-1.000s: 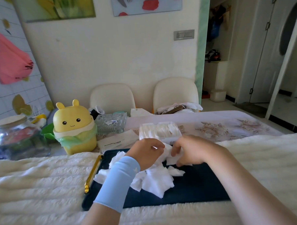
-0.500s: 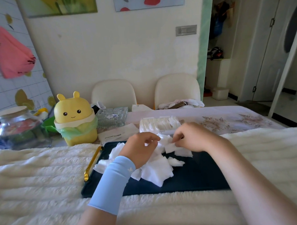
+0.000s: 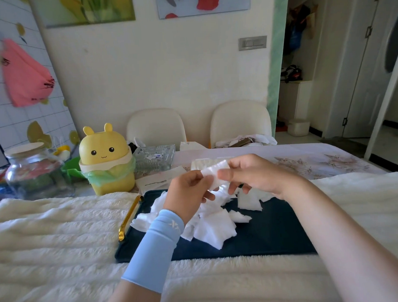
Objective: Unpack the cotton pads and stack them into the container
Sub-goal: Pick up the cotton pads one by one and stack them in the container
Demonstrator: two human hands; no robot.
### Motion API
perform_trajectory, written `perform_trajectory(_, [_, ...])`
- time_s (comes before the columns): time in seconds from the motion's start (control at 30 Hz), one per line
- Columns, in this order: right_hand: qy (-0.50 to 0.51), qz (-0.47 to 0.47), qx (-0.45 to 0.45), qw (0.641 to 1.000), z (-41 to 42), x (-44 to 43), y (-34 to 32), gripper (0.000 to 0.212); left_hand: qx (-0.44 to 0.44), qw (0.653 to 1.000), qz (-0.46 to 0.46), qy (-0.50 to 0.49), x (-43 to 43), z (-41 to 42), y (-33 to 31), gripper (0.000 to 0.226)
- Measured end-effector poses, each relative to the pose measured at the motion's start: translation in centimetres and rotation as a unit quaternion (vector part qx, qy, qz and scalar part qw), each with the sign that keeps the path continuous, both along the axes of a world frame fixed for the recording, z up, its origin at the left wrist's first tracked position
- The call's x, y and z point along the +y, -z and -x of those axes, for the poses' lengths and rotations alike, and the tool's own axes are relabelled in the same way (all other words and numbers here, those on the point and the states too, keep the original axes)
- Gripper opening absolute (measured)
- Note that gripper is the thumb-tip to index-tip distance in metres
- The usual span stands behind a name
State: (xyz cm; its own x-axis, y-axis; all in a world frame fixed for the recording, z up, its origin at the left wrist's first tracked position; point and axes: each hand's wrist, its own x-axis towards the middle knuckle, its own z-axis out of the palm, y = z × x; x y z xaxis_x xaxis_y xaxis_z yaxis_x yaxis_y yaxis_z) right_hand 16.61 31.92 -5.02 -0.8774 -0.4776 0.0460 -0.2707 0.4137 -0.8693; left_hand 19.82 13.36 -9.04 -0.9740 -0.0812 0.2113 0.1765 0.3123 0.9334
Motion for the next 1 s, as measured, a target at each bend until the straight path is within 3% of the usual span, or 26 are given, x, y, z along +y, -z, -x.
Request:
perform_trajectory(0.13, [0.073, 0.046, 0.039, 0.996, 0.7, -0.5, 0.9, 0.007, -0.027, 0.999, -0.017, 0.003, -0.2, 0.0, -0.2, 0.020])
perform_trajectory(0.27, [0.043, 0.012, 0.065, 0.997, 0.6, -0.7, 1.0, 0.005, -0.027, 0.999, 0.024, 0.028, 0.0, -0.4, -0.4, 0.023])
perform_trajectory(0.37, [0.040, 0.010, 0.082, 0.996, 0.8, -0.4, 0.8, 0.009, -0.017, 0.999, 0.048, 0.017, -0.1, -0.6, -0.5, 0.011])
perform_trajectory(0.47, [0.112, -0.105, 0.136, 0.979, 1.9, 1.4, 1.4, 0.008, -0.038, 0.999, -0.007, 0.013, -0.4, -0.6, -0.5, 0.011])
perform_trajectory(0.57, [0.141, -0.295, 0.139, 0.935, 2.6, 2.8, 2.9, 0.014, -0.049, 0.997, -0.052, 0.016, -0.5, -0.6, -0.4, 0.011])
perform_trajectory(0.63, [0.123, -0.366, 0.111, 0.916, 2.7, 2.8, 3.7, 0.027, -0.054, 0.996, -0.069, 0.023, -0.4, -0.6, -0.3, 0.012])
perform_trajectory(0.77, [0.100, -0.378, 0.069, 0.918, 2.9, 2.7, 3.8, 0.058, -0.052, 0.996, -0.063, 0.024, -0.3, -0.5, -0.2, 0.011])
perform_trajectory(0.83, [0.087, -0.377, 0.048, 0.921, 3.0, 2.8, 3.6, 0.063, -0.048, 0.997, -0.060, 0.020, -0.4, -0.5, -0.2, 0.011])
perform_trajectory(0.97, [0.081, -0.376, 0.066, 0.921, 2.9, 2.9, 3.7, 0.022, -0.037, 0.998, -0.046, 0.012, -0.5, -0.4, -0.2, 0.013])
perform_trajectory(1.0, [0.085, -0.366, 0.069, 0.924, 2.9, 3.0, 3.7, 0.021, -0.036, 0.998, -0.046, 0.009, -0.5, -0.4, -0.2, 0.013])
